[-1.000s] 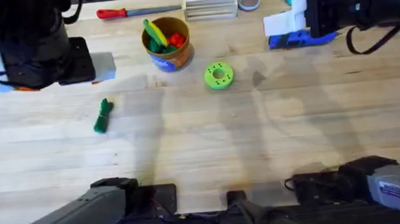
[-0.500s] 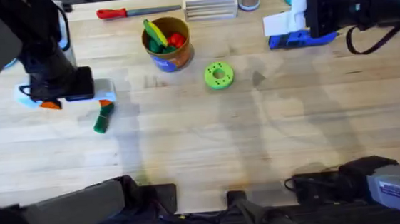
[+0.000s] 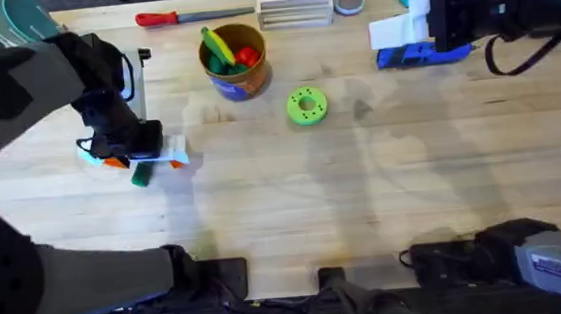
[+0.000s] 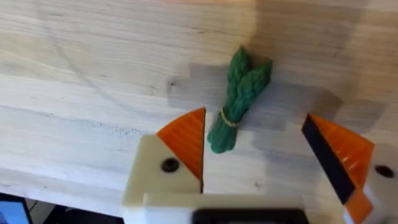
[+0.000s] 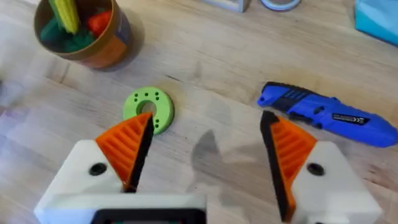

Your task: Pick up the gripper from the table and insert it into the empty holder that is missing its gripper. Then pick up a screw, insert it into the mounting hole, and use the screwdriver to tighten it. Finally, clean up the table by picking up the vegetable and placing it into the bucket.

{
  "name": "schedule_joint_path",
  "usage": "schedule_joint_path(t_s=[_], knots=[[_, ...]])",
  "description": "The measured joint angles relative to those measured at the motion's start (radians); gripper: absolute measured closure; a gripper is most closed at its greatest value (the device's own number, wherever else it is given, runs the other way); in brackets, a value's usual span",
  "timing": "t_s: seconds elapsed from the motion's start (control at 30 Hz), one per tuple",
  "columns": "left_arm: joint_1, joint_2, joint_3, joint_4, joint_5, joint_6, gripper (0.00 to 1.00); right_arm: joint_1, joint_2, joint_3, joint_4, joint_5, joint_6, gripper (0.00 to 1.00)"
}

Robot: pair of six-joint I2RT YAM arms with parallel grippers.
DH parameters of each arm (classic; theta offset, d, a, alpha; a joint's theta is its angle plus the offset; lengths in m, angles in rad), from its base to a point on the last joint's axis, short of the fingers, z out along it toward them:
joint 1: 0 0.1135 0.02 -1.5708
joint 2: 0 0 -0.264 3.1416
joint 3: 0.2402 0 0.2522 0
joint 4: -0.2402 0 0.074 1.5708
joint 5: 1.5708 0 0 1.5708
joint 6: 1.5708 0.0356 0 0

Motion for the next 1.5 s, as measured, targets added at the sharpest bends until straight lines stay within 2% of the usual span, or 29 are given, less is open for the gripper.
schedule_joint_path(t_s=[0.07,0.23,0.37,0.43,0.57,0.6,0.9,1.03,1.17,1.23,1.33,1.5], knots=[[0.032,0.001,-0.002,0.054,0.02,0.003,0.008,0.0,0.0,0.0,0.0,0.0,0.001,0.011],[0.106,0.002,-0.007,0.071,0.098,0.003,0.008,0.0,0.0,0.0,-0.002,0.0,0.002,0.011],[0.154,0.004,-0.009,0.069,0.138,0.003,0.119,0.0,0.0,0.0,-0.008,0.0,0.003,0.01],[0.159,0.004,-0.009,0.069,0.147,0.003,0.313,0.0,0.0,0.0,-0.008,0.0,0.003,0.01],[0.158,0.003,-0.009,0.07,0.162,0.004,0.912,0.0,0.0,0.0,-0.008,0.0,0.002,0.01],[0.158,0.004,-0.009,0.069,0.163,0.006,0.972,0.0,0.0,0.0,-0.008,0.0,0.003,0.01],[0.145,-0.013,0.004,0.045,0.166,0.006,0.986,0.0,0.0,0.0,-0.008,0.0,0.003,0.009],[0.089,-0.079,0.071,-0.008,0.133,-0.018,0.986,0.0,0.0,0.0,-0.008,0.0,0.003,0.01],[-0.005,-0.163,0.159,-0.036,0.11,-0.065,0.987,0.0,0.0,0.0,-0.008,0.0,0.003,0.01],[-0.065,-0.199,0.192,-0.035,0.105,-0.091,0.987,0.0,0.0,0.0,-0.008,0.0,0.003,0.01],[-0.183,-0.235,0.236,-0.016,0.101,-0.139,0.988,0.0,0.0,0.0,-0.008,0.0,0.003,0.01],[-0.351,-0.248,0.278,0.099,0.098,-0.21,0.989,0.0,0.0,0.0,-0.008,0.0,0.003,0.009]])
